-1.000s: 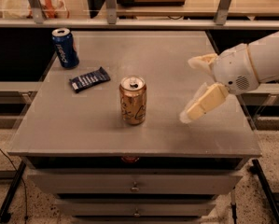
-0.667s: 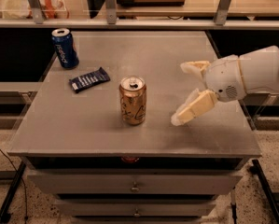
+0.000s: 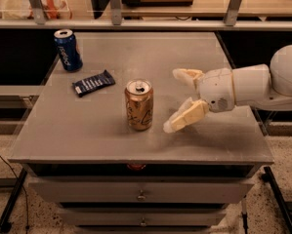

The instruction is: Knock orange can over

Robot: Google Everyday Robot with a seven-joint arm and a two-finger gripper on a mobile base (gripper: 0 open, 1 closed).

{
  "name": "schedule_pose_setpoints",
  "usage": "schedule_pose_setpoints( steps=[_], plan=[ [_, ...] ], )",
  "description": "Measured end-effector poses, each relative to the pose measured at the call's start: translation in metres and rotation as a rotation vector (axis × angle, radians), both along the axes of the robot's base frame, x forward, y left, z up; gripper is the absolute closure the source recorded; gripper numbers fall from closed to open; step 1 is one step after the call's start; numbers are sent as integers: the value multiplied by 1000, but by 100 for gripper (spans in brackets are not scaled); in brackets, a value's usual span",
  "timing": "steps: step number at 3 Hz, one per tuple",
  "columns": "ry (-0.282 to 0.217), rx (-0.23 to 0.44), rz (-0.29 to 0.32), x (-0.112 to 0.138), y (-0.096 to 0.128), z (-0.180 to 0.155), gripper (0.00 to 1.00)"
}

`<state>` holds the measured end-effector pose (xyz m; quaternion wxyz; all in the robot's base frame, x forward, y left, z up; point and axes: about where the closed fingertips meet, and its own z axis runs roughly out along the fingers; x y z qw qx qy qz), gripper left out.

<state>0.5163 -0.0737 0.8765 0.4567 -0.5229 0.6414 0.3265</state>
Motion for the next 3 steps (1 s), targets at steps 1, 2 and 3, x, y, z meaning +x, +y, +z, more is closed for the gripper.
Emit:
schedule_pose_setpoints(
  steps=[1,2,3],
  plan=[
    [-14,61,41,-1,15,2,0],
    [-24,109,83,-5,29,7,0],
    [-17,148,127,-9,44,8,0]
  ],
)
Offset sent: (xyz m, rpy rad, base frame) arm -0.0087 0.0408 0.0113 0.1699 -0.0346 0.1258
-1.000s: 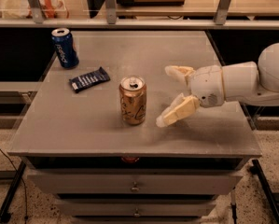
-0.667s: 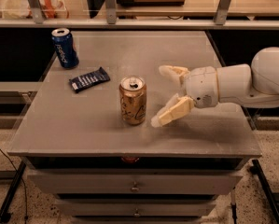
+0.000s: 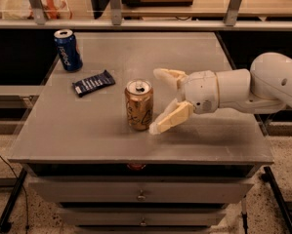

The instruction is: Knock orange can over

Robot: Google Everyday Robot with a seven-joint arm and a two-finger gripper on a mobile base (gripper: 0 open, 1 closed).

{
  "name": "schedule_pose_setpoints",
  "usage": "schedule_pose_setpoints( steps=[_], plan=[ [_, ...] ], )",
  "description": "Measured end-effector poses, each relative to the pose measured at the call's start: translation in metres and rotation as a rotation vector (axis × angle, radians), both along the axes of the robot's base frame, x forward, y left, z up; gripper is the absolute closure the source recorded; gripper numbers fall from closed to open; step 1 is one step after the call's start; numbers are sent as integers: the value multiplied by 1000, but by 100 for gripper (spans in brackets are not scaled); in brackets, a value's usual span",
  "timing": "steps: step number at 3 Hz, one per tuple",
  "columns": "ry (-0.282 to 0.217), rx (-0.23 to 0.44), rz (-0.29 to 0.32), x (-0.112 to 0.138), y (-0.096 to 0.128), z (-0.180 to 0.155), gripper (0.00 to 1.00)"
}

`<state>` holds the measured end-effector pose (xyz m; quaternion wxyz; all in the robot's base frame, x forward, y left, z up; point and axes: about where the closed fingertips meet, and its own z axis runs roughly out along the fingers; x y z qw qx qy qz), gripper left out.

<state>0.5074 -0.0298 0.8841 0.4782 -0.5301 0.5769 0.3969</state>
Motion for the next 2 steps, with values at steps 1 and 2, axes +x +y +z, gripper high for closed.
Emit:
schedule_pose_setpoints(
  steps=[1,2],
  plan=[
    [13,25,39,-2,13,-3,0],
    [24,40,63,-2,21,-6,0]
  ],
)
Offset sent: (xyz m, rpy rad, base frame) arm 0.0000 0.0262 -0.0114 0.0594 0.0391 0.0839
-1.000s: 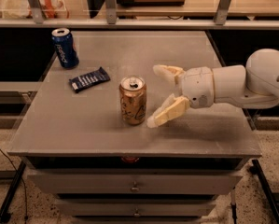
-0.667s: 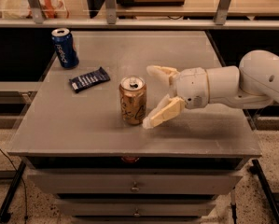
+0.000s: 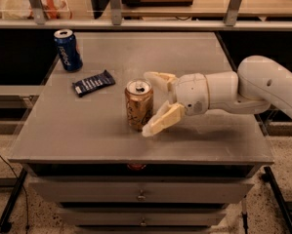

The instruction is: Knock orange can over

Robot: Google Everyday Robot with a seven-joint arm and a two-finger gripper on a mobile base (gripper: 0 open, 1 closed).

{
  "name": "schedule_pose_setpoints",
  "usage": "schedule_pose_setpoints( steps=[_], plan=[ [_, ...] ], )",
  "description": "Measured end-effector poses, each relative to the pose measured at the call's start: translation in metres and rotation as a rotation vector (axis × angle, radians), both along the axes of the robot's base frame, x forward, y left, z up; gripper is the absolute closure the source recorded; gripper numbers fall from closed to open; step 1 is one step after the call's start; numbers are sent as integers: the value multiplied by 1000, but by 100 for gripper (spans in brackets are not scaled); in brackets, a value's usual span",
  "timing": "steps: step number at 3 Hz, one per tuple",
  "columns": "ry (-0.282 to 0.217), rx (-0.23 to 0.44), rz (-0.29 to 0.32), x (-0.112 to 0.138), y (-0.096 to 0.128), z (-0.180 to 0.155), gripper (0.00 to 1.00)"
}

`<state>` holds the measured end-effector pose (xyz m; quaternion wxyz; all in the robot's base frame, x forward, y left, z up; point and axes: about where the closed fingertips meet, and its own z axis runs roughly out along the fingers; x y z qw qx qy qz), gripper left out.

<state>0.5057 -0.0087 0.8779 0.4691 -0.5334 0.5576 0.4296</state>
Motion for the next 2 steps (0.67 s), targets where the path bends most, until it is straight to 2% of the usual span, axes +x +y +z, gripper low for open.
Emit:
schedule_pose_setpoints(
  steps=[2],
  plan=[
    [13,11,17,0,8,-5,41]
  ],
)
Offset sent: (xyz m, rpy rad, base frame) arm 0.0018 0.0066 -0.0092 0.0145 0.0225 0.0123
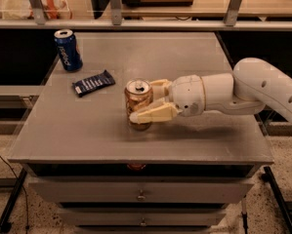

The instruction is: Knock orange can over

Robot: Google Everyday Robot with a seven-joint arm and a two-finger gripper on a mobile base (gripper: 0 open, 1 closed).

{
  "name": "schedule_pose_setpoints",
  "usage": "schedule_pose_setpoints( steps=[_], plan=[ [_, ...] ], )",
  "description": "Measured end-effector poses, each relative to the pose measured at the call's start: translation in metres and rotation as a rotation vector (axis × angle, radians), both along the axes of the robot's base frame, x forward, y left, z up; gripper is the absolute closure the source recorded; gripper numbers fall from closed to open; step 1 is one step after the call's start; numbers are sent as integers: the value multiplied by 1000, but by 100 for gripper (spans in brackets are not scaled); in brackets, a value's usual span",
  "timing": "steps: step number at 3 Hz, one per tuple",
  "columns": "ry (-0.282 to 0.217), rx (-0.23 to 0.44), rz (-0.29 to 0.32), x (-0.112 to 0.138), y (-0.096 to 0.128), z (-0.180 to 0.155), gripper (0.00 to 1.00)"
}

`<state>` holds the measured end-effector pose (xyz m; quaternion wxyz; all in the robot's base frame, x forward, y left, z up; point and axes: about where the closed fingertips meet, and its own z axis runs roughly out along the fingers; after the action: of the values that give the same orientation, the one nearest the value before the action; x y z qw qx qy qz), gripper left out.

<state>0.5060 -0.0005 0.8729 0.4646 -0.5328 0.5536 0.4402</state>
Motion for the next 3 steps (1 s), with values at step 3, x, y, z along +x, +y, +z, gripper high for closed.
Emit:
schedule_pose_setpoints(
  steps=[3],
  plan=[
    [-31,-14,-26,30,-7,-2,100]
  ],
)
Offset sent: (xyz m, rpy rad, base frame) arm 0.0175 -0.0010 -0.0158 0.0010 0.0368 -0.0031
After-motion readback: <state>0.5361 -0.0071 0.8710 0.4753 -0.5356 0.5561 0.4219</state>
